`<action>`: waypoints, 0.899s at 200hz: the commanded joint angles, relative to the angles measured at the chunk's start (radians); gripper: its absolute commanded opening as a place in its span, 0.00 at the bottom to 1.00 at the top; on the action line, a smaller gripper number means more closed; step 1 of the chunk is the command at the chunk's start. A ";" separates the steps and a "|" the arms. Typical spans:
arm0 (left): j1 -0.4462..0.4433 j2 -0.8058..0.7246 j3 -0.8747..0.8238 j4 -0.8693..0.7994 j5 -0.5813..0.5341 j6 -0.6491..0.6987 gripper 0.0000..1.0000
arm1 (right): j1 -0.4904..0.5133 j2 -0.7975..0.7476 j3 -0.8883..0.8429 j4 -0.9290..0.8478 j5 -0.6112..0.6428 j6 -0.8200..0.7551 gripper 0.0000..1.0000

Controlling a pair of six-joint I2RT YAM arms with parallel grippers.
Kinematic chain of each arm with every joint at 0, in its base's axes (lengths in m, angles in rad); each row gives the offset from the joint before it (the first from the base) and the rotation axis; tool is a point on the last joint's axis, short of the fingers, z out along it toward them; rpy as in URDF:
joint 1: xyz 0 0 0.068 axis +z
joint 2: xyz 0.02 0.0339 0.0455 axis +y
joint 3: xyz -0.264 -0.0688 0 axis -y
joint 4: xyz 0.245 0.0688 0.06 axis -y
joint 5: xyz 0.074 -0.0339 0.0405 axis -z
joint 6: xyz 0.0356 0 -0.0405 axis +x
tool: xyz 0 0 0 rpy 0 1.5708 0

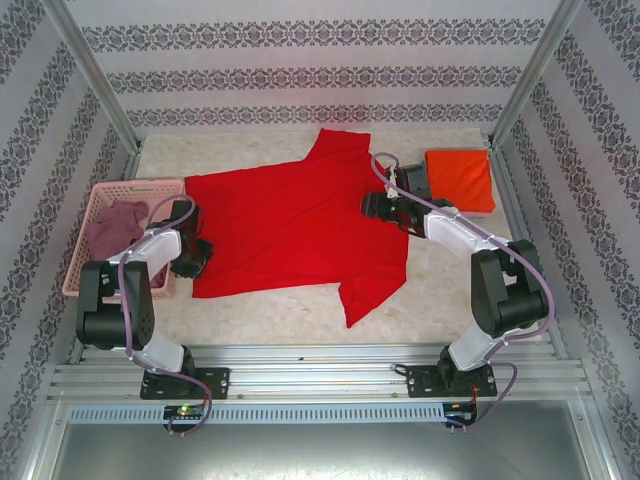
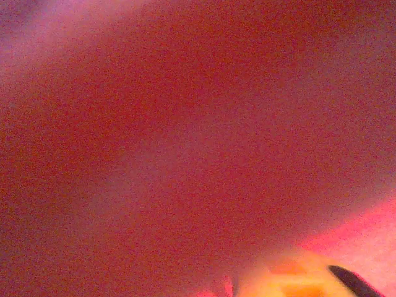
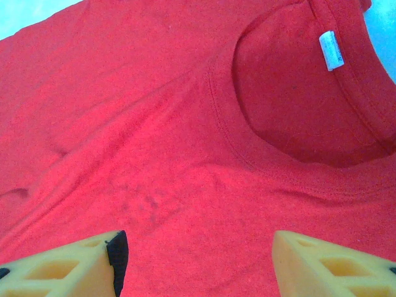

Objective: Fold and stack the t-shirts

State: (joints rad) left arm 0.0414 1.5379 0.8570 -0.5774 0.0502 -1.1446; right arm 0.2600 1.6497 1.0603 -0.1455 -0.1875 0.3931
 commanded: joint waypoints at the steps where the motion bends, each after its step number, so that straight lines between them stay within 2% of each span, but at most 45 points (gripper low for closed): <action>1: -0.034 -0.088 0.019 -0.109 -0.064 0.009 0.43 | 0.006 -0.021 -0.020 0.021 0.010 0.010 0.63; 34: -0.087 -0.123 0.072 -0.182 -0.116 0.012 0.45 | 0.006 -0.015 -0.023 0.029 0.005 0.011 0.63; 80: -0.137 -0.018 0.078 -0.156 -0.086 0.000 0.45 | 0.007 -0.018 -0.028 0.041 -0.006 0.017 0.63; 144: -0.140 0.067 0.052 -0.140 -0.121 -0.006 0.41 | -0.010 -0.033 -0.057 0.040 0.000 0.009 0.63; 180: -0.140 0.124 0.040 -0.107 -0.096 -0.006 0.34 | -0.013 -0.033 -0.062 0.043 -0.004 0.012 0.63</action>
State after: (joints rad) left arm -0.0906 1.6249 0.9207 -0.6903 -0.0383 -1.1450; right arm 0.2573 1.6455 1.0092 -0.1215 -0.1879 0.3965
